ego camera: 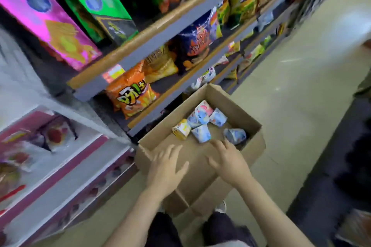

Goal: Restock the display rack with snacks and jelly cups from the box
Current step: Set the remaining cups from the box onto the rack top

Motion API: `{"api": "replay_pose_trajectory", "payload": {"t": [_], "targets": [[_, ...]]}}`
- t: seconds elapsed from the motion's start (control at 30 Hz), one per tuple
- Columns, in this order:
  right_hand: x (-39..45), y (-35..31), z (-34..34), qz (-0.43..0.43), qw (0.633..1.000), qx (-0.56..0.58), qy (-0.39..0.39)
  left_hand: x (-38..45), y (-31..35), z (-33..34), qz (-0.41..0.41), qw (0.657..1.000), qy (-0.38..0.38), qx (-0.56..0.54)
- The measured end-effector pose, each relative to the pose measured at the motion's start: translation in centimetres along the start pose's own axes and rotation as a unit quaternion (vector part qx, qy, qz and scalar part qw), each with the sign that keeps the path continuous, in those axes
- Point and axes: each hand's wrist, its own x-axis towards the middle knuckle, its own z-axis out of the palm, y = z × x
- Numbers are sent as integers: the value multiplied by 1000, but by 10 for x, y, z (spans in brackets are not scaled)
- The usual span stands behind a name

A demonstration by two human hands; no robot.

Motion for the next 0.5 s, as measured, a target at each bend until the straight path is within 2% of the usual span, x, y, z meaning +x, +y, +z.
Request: {"api": "replay_pose_trajectory", "payload": {"t": [0.23,0.37,0.43,0.5], "targets": [[109,71,106,130,978,148,-74,132,-56,109,-89,992,-28,-88],[173,104,175,219,952,204,-54,206,-90,177,-96,988,-3,-121],[194,111,186,249,938,240,-36,230,-96,192,-91,988,13,-120],[214,123,203,280,917,283,-35,252,-105,212,-124,983,-7,-136]]}}
